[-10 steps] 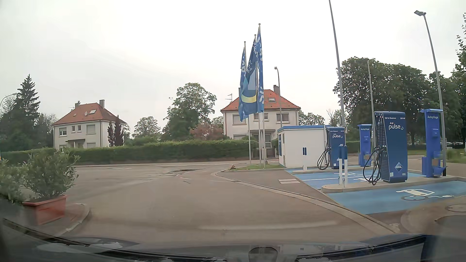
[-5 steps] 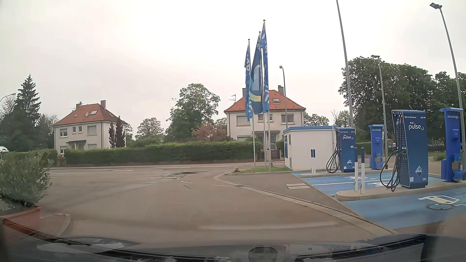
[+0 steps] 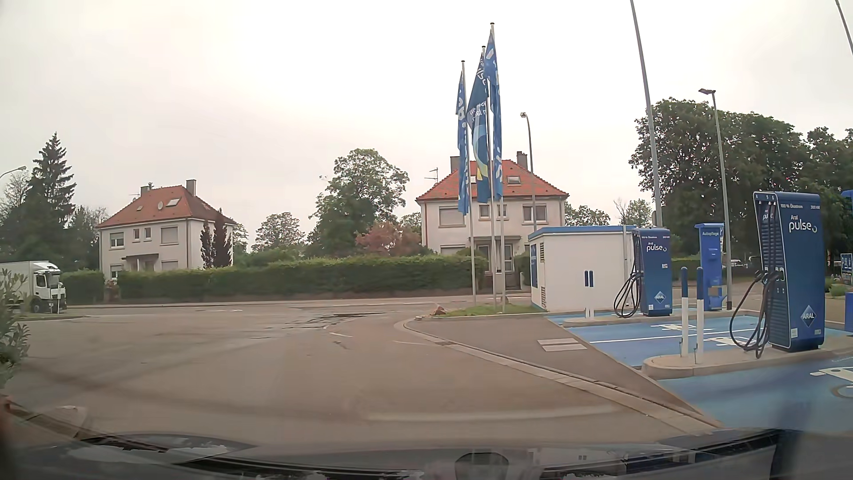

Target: Follow the waypoints while adhering to traffic rules and regulations

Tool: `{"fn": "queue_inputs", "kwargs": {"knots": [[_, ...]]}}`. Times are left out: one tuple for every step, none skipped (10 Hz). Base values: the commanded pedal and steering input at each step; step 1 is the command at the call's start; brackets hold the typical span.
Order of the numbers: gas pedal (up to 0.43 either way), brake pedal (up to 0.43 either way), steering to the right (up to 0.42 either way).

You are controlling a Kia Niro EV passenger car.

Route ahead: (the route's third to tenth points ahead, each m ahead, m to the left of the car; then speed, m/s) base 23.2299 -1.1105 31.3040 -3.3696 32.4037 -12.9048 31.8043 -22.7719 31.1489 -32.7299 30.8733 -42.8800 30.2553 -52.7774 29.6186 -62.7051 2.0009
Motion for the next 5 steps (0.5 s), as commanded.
{"fn": "queue_inputs", "kwargs": {"knots": [[0.028,0.000,-0.053],[0.028,0.000,-0.064],[0.028,0.000,-0.083],[0.039,0.000,-0.099],[0.039,0.000,-0.109]]}}
